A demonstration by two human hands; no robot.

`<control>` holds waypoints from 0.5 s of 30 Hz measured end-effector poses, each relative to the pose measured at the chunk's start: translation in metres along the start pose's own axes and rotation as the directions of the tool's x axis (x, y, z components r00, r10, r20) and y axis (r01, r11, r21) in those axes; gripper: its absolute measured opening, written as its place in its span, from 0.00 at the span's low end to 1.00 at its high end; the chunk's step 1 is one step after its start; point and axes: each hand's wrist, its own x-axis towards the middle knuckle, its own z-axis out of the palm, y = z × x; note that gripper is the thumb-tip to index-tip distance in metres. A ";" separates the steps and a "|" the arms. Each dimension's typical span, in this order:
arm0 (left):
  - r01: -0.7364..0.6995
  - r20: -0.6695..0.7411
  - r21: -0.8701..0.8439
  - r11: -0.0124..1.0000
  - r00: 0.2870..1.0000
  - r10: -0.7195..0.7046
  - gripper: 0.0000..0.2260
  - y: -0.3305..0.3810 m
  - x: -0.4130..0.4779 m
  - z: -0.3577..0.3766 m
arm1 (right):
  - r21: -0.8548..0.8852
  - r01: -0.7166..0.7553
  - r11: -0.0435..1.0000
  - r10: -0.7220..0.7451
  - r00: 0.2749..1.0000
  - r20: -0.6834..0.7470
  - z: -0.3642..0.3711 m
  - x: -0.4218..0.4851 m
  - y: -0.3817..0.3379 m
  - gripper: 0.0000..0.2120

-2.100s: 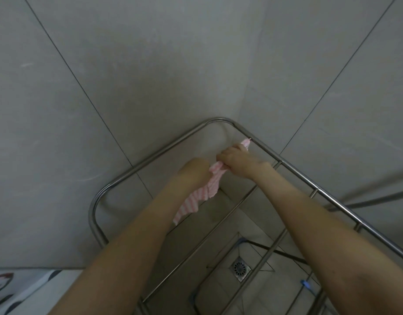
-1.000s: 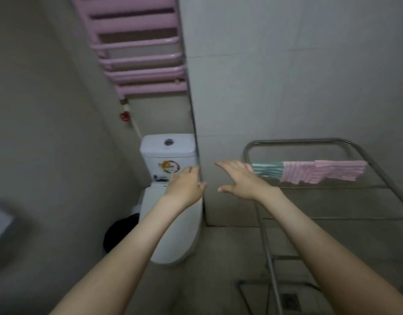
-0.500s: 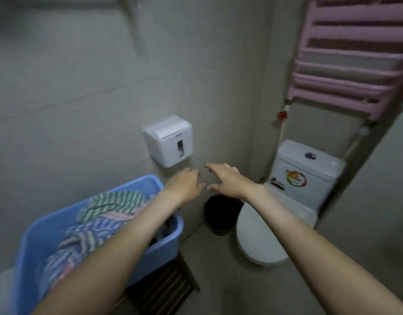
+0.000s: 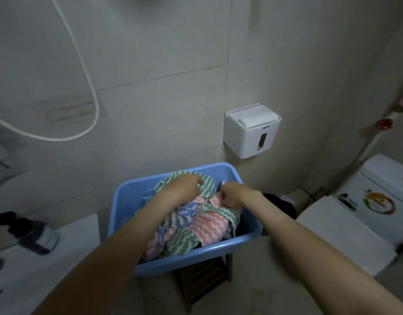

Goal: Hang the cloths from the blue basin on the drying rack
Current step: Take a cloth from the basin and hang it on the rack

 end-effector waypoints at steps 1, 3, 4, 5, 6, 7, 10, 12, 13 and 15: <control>-0.009 0.016 -0.004 1.000 1.000 0.009 0.16 0.000 0.004 0.001 | 0.014 -0.006 1.000 0.006 1.000 -0.003 0.000 0.001 0.002 0.09; -0.036 0.038 -0.008 0.999 0.999 0.036 0.16 0.003 0.008 0.001 | 0.046 0.005 0.999 -0.002 0.999 -0.048 -0.004 0.000 0.007 0.11; -0.045 0.046 -0.016 0.999 0.998 0.046 0.16 0.005 0.010 0.001 | 0.076 0.026 0.997 -0.019 0.996 -0.087 -0.008 -0.002 0.010 0.14; -0.055 0.047 -0.033 0.998 0.997 0.057 0.17 0.007 0.013 0.001 | 0.131 0.036 0.991 -0.019 0.992 -0.127 -0.012 -0.005 0.013 0.14; -0.062 0.051 -0.056 0.997 0.997 0.065 0.18 0.009 0.015 0.000 | 0.195 0.066 0.979 -0.030 0.983 -0.181 -0.014 -0.006 0.015 0.13; -0.086 0.051 -0.079 0.993 0.995 0.090 0.20 0.012 0.017 -0.001 | 0.279 0.093 0.956 -0.024 0.970 -0.241 -0.017 -0.009 0.019 0.11; -0.162 0.009 -0.170 0.972 0.986 0.166 0.20 0.023 0.021 -0.006 | 0.513 0.238 0.825 -0.021 0.920 -0.392 -0.028 -0.014 0.027 0.03; -0.211 -0.051 -0.260 0.942 0.978 0.204 0.19 0.032 0.022 -0.013 | 0.629 0.325 0.706 -0.021 0.898 -0.440 -0.037 -0.021 0.031 0.04; -0.224 -0.091 -0.281 0.933 0.974 0.206 0.19 0.037 0.023 -0.017 | 0.678 0.358 0.642 -0.017 0.891 -0.455 -0.042 -0.028 0.033 0.04; -0.235 -0.169 -0.306 0.922 0.967 0.190 0.21 0.043 0.027 -0.024 | 0.738 0.409 0.536 -0.025 0.882 -0.471 -0.052 -0.039 0.035 0.04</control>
